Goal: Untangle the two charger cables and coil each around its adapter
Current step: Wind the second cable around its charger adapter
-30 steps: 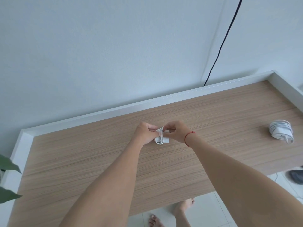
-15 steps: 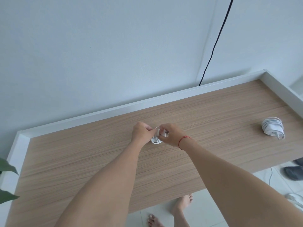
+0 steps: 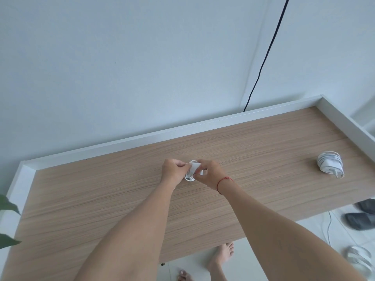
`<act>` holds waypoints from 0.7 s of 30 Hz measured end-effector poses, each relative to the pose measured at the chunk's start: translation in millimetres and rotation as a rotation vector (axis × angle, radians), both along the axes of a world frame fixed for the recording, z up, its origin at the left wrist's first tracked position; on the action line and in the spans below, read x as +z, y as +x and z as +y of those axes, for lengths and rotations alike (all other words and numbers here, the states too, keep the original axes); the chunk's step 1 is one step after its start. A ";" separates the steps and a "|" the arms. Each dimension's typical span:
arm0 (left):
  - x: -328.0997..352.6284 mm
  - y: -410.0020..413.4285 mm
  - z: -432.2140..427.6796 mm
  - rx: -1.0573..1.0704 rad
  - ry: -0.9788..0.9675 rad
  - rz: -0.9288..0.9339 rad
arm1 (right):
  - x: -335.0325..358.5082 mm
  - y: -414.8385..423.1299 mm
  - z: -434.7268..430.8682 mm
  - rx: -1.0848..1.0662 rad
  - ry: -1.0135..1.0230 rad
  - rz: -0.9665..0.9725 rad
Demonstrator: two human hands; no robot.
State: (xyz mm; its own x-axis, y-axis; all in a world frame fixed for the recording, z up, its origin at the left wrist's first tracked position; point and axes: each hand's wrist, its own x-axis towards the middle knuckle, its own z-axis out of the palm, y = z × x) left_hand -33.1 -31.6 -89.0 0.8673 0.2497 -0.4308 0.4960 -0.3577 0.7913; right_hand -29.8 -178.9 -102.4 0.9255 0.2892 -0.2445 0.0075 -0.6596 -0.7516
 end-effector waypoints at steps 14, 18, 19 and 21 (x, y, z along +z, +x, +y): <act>-5.9 -8.8 12.7 0.150 -0.135 -0.049 | -3.7 -7.1 4.6 -0.288 0.165 0.146; -6.9 -8.8 10.1 0.037 -0.126 0.050 | -0.7 -11.3 2.9 -0.343 0.262 0.222; -5.1 -9.0 8.5 0.016 -0.145 0.075 | -0.7 -12.3 2.5 -0.346 0.267 0.224; -4.5 -8.2 6.1 0.003 -0.199 0.111 | -4.9 -13.0 1.4 -0.366 0.276 0.215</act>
State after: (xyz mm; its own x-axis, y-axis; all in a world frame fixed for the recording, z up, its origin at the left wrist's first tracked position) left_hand -41.4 -25.5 -93.5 0.8113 0.1525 -0.5644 0.5846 -0.1985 0.7867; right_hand -42.8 -177.4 -107.2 0.9156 0.0363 -0.4005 -0.3607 -0.3663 -0.8577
